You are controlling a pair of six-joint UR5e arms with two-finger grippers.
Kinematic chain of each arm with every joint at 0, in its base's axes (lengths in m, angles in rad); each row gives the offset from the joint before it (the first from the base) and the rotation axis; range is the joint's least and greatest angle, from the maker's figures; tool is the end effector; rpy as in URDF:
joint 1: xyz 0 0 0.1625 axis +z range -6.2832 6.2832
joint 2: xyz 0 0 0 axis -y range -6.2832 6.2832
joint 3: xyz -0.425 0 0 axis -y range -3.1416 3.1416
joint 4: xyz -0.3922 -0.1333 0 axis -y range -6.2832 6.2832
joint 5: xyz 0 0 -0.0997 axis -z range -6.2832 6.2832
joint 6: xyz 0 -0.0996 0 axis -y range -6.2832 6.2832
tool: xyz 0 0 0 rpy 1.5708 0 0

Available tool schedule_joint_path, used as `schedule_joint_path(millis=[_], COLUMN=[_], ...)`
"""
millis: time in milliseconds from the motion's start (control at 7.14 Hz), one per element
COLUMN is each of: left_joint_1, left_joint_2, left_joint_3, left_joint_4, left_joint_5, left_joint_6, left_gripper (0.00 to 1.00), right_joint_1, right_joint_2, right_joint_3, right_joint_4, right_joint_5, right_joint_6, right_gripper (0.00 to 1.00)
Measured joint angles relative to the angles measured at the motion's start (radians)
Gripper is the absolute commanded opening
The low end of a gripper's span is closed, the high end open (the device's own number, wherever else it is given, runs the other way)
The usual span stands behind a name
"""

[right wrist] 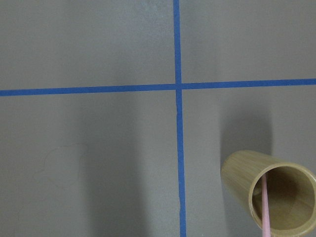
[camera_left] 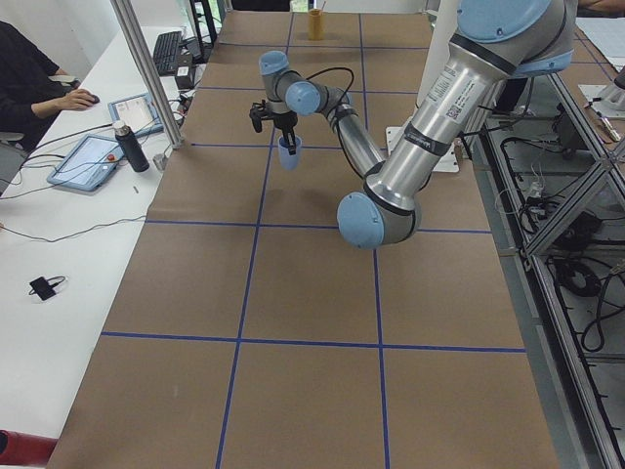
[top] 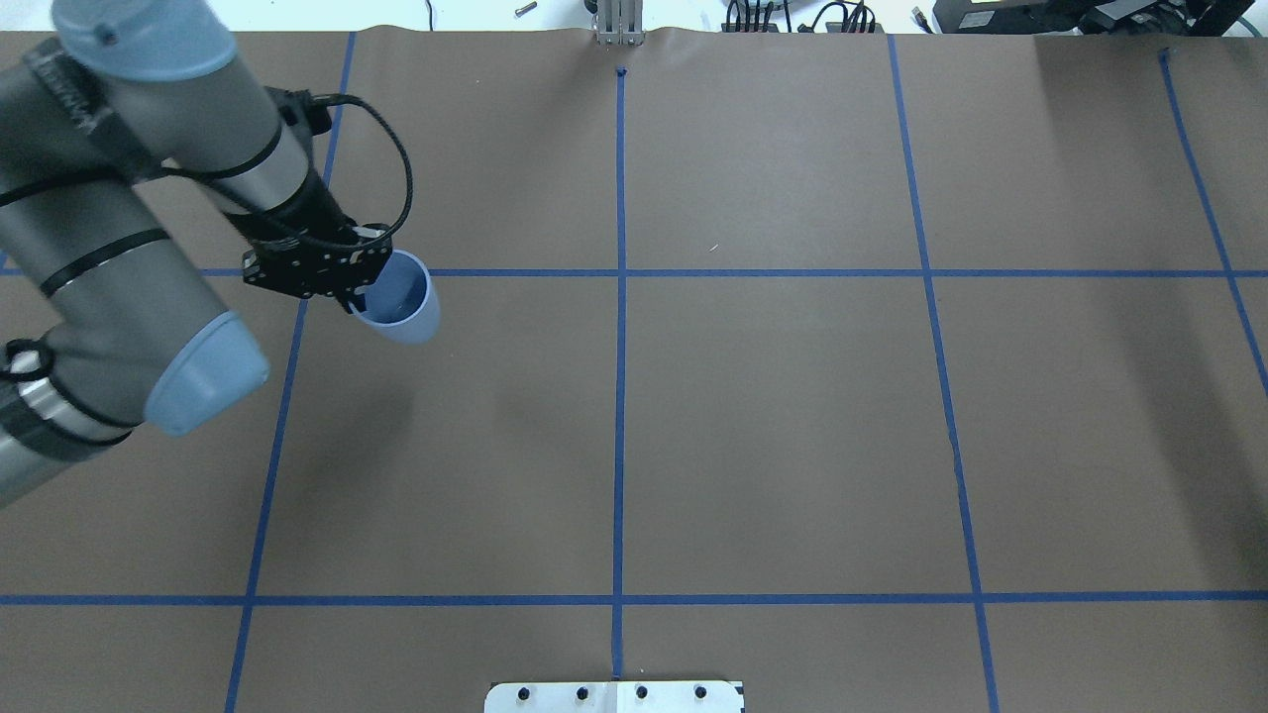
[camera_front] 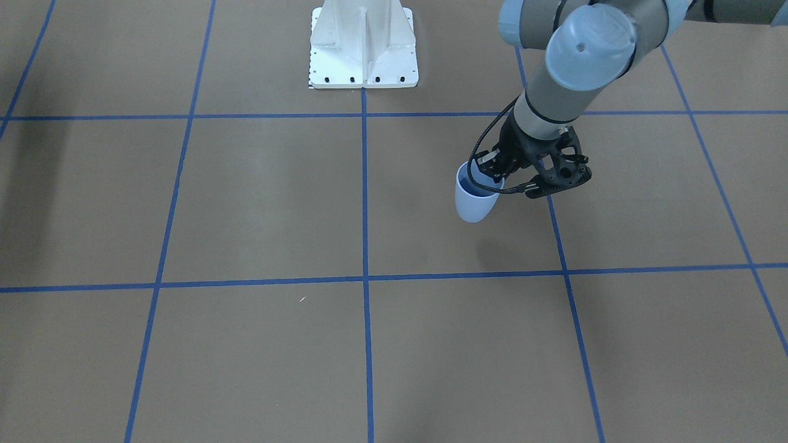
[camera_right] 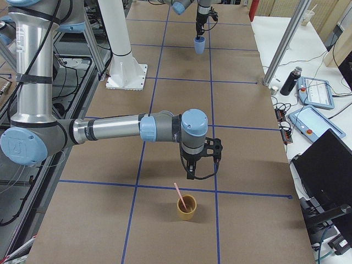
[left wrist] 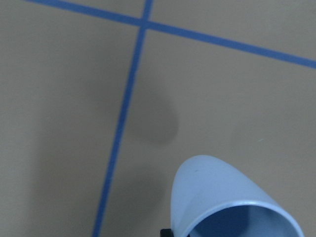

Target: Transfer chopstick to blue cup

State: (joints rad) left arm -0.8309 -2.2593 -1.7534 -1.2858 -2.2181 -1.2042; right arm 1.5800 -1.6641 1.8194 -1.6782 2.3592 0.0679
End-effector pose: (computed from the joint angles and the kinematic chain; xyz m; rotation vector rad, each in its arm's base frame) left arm 0.3839 -0.5291 0.2017 -0.2007 0.8220 -0.2468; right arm 0.0668 -0.4502 0.5903 0.0222 -0.7893 0.0542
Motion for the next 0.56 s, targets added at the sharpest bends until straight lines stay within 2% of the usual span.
schedule_joint_path(millis=[280, 561], left_joint_1=[0.022, 0.068], left_joint_2=[-0.156, -0.227], left_joint_3=[0.184, 0.354], left_joint_4=[-0.079, -0.245], left_joint_5=[-0.003, -0.002], left_joint_6=[-0.108, -0.214], left_gripper=[0.0, 0.0], right_joint_1=[0.0, 0.0], right_joint_2=[-0.001, -0.001], right_joint_3=[0.002, 0.003], right_joint_4=[0.0, -0.001], right_joint_5=[0.001, 0.008], right_joint_6=[-0.001, -0.003], right_gripper=[1.0, 1.0])
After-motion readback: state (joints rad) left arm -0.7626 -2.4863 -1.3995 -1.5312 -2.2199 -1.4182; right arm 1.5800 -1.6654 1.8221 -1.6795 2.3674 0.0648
